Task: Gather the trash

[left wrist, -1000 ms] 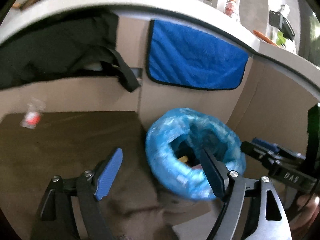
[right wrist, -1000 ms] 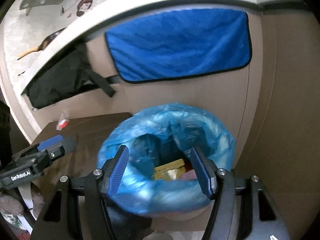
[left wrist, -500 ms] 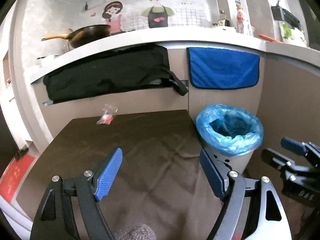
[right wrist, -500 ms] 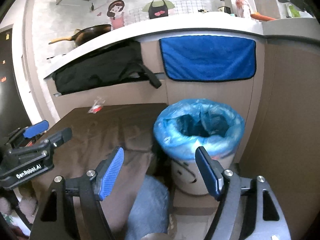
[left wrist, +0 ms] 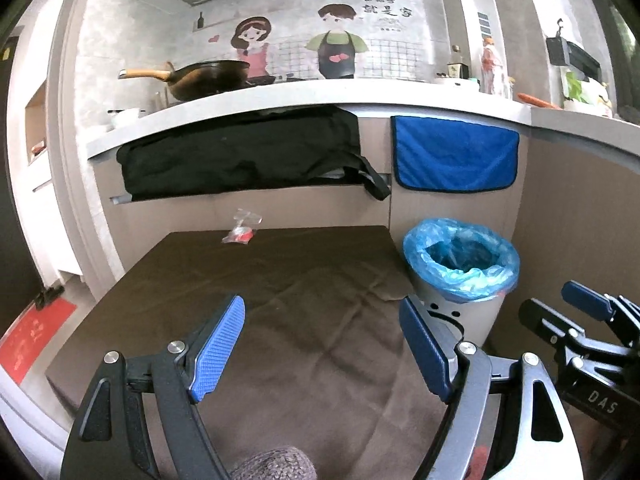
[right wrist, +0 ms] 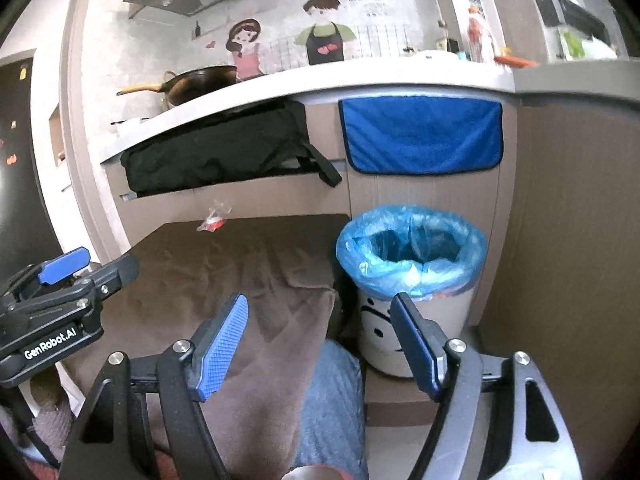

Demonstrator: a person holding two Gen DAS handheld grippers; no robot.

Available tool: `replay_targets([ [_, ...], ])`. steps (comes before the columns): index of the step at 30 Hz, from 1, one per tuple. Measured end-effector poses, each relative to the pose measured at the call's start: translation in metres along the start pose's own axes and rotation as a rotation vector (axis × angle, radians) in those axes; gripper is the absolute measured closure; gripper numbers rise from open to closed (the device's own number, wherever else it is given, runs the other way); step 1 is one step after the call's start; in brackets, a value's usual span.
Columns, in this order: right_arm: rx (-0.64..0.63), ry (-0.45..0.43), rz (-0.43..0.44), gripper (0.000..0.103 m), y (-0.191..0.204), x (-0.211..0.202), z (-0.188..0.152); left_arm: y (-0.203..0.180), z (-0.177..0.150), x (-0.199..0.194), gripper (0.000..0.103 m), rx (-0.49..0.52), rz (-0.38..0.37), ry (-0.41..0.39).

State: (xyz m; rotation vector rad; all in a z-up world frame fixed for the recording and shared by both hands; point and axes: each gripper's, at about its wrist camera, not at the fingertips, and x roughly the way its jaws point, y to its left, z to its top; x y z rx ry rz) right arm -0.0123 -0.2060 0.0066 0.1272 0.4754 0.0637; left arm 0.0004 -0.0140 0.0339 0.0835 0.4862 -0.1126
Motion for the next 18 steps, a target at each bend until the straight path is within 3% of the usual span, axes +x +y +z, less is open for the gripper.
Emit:
replay_targets([
  [18, -0.045, -0.001, 0.011, 0.032, 0.016, -0.002, 0.003, 0.015, -0.001, -0.006, 0.023, -0.044, 0.006, 0.002],
])
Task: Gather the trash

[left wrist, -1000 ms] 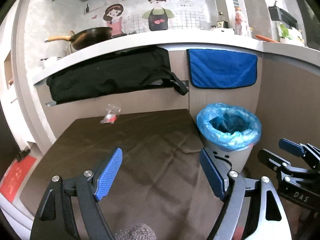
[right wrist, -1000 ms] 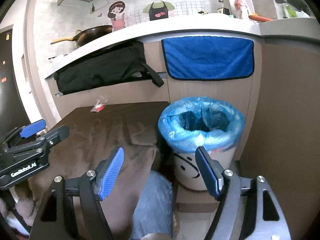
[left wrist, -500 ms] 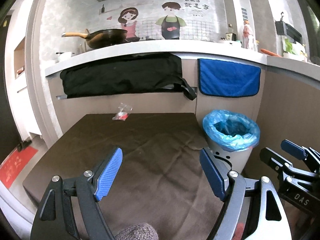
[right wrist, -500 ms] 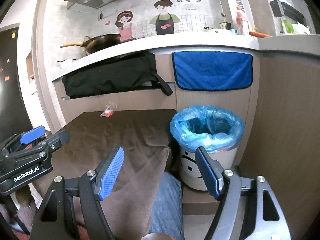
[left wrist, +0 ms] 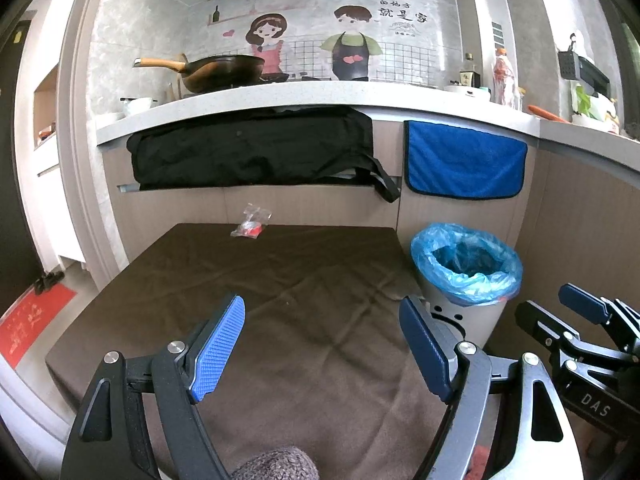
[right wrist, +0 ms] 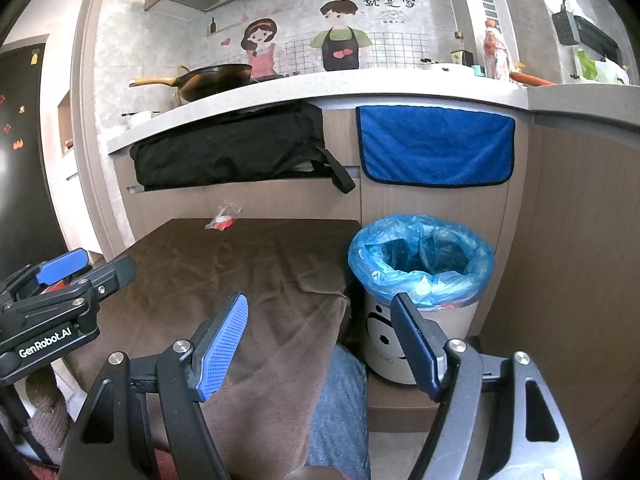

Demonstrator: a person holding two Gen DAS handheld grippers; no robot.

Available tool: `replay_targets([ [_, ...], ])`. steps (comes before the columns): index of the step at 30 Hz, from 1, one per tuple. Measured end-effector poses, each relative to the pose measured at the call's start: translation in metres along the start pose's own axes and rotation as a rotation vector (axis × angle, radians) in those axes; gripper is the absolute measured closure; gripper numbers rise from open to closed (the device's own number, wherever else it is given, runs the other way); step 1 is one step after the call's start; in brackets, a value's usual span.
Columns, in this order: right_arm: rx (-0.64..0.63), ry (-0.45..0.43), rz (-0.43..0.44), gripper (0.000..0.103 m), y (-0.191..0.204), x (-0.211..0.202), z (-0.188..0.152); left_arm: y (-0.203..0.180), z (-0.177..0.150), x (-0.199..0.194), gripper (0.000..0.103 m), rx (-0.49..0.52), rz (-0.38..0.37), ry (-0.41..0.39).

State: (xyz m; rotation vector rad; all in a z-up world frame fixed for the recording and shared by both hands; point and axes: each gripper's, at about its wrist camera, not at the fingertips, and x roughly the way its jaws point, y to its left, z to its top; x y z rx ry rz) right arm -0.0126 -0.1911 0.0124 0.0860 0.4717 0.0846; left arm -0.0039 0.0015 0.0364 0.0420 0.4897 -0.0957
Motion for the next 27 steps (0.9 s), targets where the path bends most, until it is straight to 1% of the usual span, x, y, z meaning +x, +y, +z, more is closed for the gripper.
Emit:
replay_targets([
  [27, 0.001, 0.000, -0.001, 0.032, -0.0004, -0.0003, 0.0004, -0.0068, -0.0002, -0.0010, 0.023, -0.005, 0.006, 0.005],
])
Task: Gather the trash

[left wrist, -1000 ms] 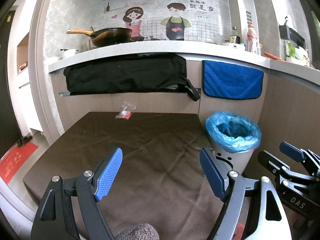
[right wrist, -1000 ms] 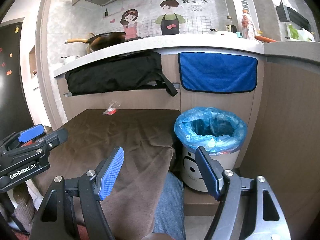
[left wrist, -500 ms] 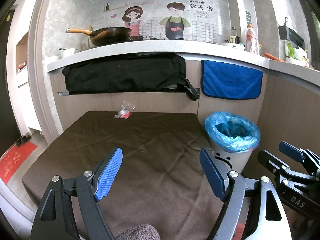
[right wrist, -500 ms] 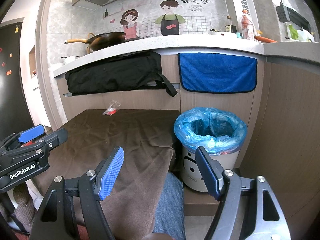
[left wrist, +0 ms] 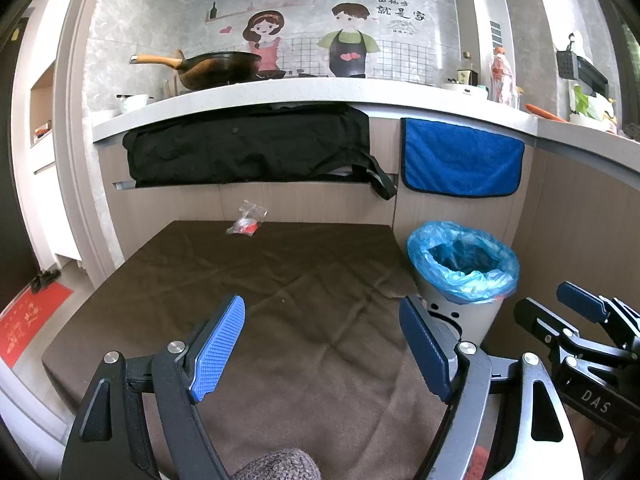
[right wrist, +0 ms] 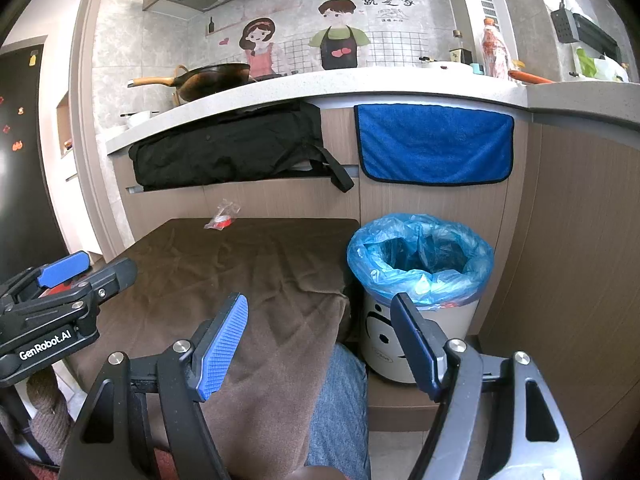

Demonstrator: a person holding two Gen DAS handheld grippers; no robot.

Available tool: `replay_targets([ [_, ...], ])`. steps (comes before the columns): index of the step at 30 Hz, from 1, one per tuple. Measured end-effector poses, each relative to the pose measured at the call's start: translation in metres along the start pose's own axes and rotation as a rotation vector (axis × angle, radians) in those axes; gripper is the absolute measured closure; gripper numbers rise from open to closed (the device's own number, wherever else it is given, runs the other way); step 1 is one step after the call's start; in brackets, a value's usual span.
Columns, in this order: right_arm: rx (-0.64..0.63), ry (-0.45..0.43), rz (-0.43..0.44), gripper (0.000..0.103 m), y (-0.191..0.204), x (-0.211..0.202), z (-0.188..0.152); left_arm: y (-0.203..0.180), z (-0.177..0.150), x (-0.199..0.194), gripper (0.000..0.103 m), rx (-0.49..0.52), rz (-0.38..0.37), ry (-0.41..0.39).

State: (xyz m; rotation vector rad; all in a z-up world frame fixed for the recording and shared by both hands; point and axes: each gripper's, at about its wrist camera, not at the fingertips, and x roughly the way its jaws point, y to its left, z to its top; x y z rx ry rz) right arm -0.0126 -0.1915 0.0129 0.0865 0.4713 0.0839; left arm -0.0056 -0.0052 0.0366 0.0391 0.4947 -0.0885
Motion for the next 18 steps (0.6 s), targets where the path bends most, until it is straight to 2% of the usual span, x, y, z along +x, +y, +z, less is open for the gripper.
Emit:
replay_targets([
  [18, 0.006, -0.002, -0.007, 0.032, -0.0041, -0.0025, 0.0006, -0.0019, 0.0001, -0.0010, 0.023, -0.001, -0.001, 0.003],
])
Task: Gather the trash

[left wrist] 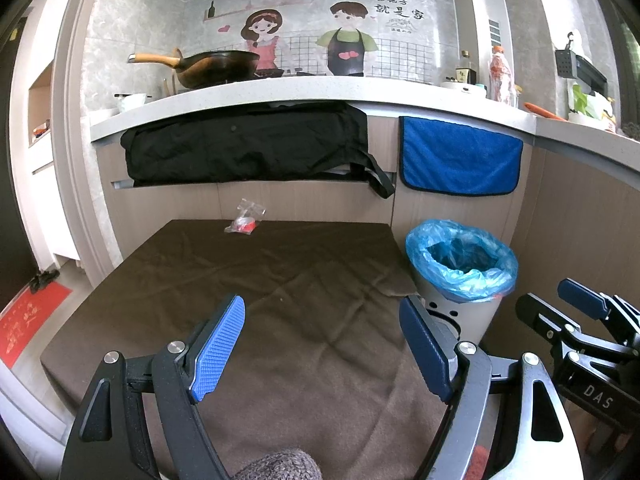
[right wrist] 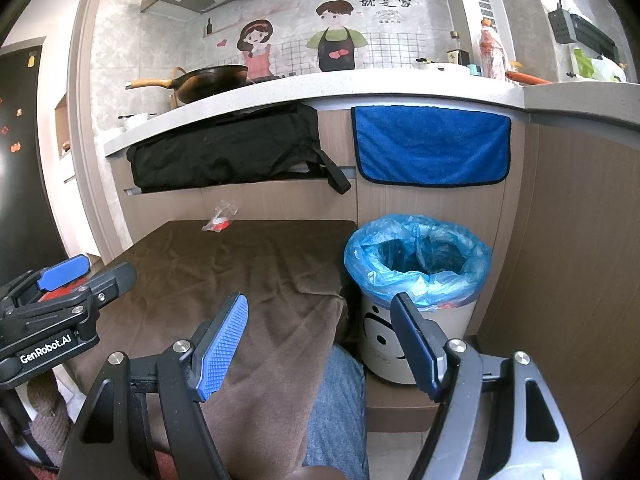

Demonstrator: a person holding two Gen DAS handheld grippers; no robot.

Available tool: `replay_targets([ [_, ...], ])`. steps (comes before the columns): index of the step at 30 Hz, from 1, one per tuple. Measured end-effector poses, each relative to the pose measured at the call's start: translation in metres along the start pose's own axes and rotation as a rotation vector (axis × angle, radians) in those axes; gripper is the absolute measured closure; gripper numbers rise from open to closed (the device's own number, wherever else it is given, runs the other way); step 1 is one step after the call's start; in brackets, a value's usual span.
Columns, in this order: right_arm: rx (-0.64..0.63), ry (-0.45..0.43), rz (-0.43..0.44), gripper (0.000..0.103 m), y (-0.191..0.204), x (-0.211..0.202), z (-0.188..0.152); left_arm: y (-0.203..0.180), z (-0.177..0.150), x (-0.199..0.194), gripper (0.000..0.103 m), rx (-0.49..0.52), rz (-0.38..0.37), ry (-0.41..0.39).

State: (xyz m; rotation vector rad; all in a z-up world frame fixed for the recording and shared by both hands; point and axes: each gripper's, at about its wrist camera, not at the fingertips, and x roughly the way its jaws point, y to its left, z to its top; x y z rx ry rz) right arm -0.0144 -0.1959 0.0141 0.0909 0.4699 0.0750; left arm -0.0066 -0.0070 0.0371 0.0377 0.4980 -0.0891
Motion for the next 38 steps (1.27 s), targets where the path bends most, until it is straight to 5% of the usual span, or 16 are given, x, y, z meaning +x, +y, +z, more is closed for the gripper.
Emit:
replay_targets([
  [38, 0.010, -0.004, -0.034, 0.032, 0.000, -0.001, 0.003, 0.006, 0.001, 0.016, 0.023, -0.001, -0.057, 0.061],
])
